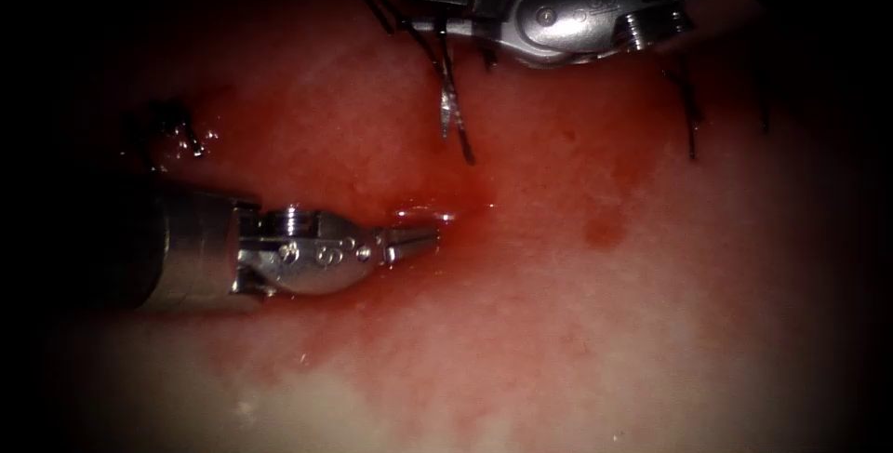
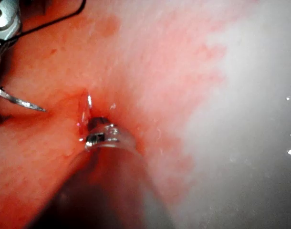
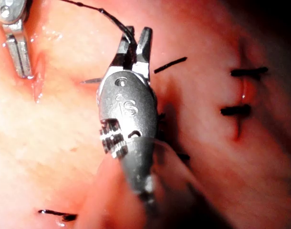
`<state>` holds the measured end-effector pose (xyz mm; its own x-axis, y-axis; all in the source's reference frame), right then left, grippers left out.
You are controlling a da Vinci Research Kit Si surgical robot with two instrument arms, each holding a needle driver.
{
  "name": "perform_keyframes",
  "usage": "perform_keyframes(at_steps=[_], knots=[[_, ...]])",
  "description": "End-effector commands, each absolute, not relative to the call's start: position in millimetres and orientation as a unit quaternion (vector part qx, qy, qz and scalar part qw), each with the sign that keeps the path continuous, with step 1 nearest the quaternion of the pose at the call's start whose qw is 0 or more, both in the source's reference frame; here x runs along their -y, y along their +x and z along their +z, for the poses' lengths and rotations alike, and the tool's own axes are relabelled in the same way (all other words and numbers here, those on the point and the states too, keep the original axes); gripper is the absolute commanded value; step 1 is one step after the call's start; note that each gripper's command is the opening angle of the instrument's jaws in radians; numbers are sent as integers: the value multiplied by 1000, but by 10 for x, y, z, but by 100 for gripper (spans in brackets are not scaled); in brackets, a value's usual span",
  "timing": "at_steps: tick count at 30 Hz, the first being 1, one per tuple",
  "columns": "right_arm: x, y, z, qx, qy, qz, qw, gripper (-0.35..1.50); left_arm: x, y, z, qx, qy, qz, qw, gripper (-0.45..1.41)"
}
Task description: Wound Closure
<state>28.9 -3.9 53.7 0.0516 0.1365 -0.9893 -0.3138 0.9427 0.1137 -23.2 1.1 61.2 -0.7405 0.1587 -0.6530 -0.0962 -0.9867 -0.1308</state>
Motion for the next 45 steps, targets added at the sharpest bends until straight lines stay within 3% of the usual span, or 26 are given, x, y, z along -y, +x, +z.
perform_keyframes(at_steps=[1, 23, 45], knots=[[49, 300, 544, -672, -65, 153, 722, -35, -4, -238, 609, 50, -355, 931, 69, 7], [136, 300, 547, -669, -130, 25, 731, -35, -19, -226, 563, 61, -361, 927, 82, 4], [192, 296, 591, -623, -58, 18, 780, -35, -18, -206, 574, 60, -357, 927, 99, -6]])
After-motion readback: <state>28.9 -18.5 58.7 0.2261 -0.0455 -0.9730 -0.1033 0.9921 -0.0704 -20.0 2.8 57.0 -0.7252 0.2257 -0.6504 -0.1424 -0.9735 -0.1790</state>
